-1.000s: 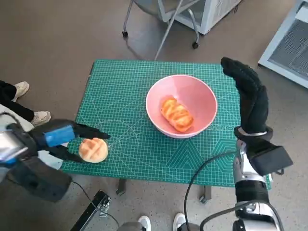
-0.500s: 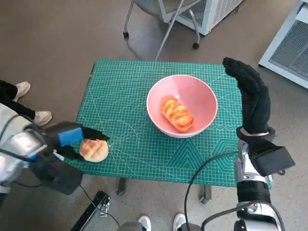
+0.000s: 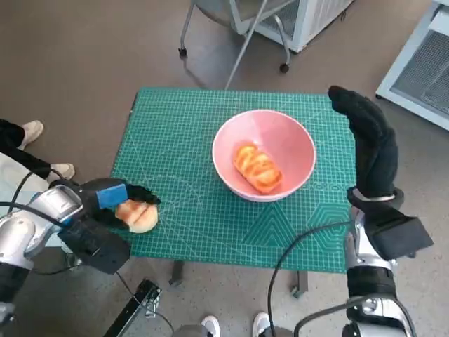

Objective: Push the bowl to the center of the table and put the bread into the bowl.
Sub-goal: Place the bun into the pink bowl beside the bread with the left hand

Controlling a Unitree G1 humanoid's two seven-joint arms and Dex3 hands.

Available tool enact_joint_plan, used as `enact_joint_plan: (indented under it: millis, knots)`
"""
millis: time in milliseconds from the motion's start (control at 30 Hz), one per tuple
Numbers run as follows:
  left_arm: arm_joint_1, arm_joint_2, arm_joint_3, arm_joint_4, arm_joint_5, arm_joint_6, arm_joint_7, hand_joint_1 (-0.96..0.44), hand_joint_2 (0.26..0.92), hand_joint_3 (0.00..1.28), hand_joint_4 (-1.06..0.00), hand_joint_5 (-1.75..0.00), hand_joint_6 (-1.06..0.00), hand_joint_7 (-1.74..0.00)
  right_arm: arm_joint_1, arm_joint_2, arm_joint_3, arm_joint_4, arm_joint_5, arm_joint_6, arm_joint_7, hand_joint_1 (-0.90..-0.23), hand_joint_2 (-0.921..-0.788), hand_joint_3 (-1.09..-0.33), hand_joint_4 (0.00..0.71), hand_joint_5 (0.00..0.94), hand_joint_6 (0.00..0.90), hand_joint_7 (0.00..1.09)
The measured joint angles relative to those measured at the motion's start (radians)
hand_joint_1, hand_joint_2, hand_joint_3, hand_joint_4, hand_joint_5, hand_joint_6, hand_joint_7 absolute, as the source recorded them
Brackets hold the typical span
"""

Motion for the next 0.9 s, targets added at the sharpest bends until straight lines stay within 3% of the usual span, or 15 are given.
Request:
enact_joint_plan:
  millis: [300,500,900]
  knots:
    - [-0.036,-0.007,0.002,0.012,-0.043,0.000,0.004,0.00,0.920,0.06,-0.63,-1.19,-0.71,-1.12,0.000,0.000,-0.003,0.007,0.014,-0.003,0.007,-0.580,-0.921,-0.856,0.371,0.005,0.058,0.79]
    - [-0.082,-0.012,0.028,0.011,-0.088,0.009,0.003,0.00,0.920,0.04,-0.61,-1.30,-0.77,-0.96,0.000,0.001,-0.003,0.014,0.013,-0.009,0.007,-0.575,-0.921,-0.857,0.371,0.005,0.060,0.78]
    - [-0.234,-0.060,0.103,0.027,-0.242,-0.022,0.006,0.00,0.912,0.02,-0.67,-1.19,-0.78,-1.00,-0.001,0.000,-0.006,0.019,0.014,-0.012,0.008,-0.575,-0.921,-0.855,0.372,0.004,0.064,0.77]
